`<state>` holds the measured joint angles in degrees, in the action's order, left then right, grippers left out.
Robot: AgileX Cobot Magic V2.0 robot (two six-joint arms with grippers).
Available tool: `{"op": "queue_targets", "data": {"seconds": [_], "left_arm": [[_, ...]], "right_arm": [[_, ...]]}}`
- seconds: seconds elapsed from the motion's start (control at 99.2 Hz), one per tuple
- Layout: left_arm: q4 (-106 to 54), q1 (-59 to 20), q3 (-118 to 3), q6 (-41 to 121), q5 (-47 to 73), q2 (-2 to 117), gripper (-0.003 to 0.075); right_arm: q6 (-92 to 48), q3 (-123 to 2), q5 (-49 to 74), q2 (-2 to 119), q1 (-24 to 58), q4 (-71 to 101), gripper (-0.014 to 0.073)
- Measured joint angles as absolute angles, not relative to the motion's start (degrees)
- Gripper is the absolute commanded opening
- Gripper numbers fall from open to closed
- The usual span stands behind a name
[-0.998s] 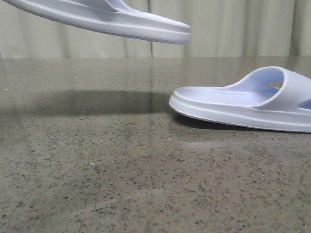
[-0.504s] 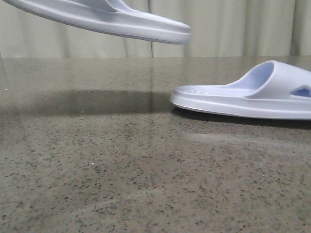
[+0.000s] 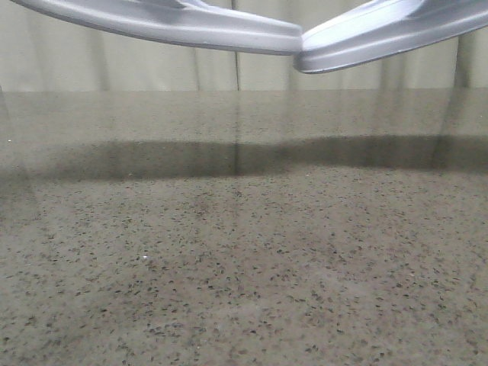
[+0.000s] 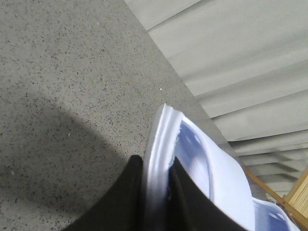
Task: Insert blue slippers together front up
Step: 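Lift the second slipper with the right gripper beside the left one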
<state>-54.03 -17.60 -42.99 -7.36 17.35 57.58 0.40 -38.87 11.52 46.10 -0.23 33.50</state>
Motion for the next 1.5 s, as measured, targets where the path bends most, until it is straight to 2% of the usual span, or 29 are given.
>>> {"op": "queue_targets", "data": {"seconds": [0.333,0.806,1.23,1.502], "left_arm": [[-54.25,-17.6,-42.99,-7.36,17.23,57.58,0.0027],[-56.18,-17.69,-42.99,-7.36,17.33,57.58,0.0027],[-59.14,-17.69,-42.99,-6.47,20.11,57.58,0.0027],[-70.92,-17.69,-42.99,3.68,22.58,57.58,0.0027]], "right_arm": [[0.4,-43.48,12.32,44.91,-0.23,32.73,-0.0106],[0.4,-43.62,14.8,44.83,0.03,36.11,-0.0106],[0.4,-43.62,13.55,46.07,7.54,39.17,-0.0107],[0.4,-43.62,12.39,49.04,11.46,41.93,-0.0107]]}}
